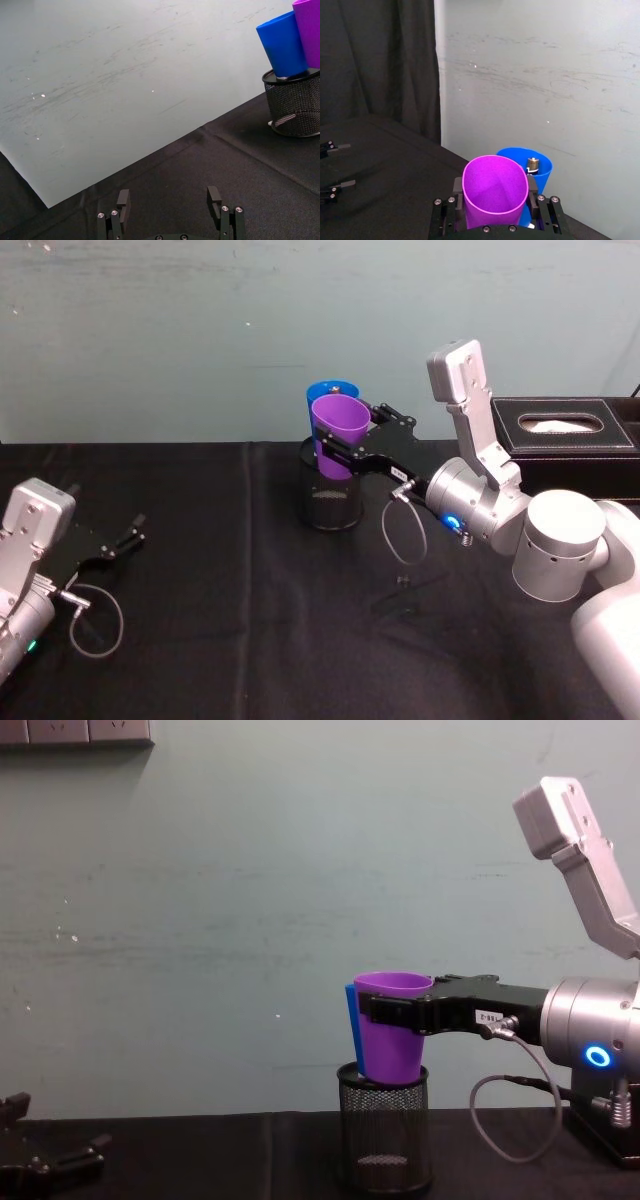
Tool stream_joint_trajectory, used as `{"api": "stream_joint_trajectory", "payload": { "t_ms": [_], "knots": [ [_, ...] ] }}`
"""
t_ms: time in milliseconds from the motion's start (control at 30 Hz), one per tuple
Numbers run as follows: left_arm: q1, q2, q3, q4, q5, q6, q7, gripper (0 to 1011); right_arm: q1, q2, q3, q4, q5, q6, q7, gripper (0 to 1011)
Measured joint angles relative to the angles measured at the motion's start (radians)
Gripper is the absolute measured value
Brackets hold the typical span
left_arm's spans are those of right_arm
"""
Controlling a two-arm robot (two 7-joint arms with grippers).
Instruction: Pick up one cup with a gripper and tap it against the other cup.
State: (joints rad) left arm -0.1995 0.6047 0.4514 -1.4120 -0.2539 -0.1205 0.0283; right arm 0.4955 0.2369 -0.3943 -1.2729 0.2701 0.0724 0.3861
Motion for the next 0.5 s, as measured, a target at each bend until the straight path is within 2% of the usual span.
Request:
{"api": "stream_joint_trajectory", "payload": {
  "t_ms": [500],
  "knots": [
    [0.000, 0.000, 0.000, 0.000, 0.000, 0.000, 0.000, 1000, 0.000, 0.000, 0.000, 0.000, 0.000, 0.000, 0.000, 724]
  ]
}}
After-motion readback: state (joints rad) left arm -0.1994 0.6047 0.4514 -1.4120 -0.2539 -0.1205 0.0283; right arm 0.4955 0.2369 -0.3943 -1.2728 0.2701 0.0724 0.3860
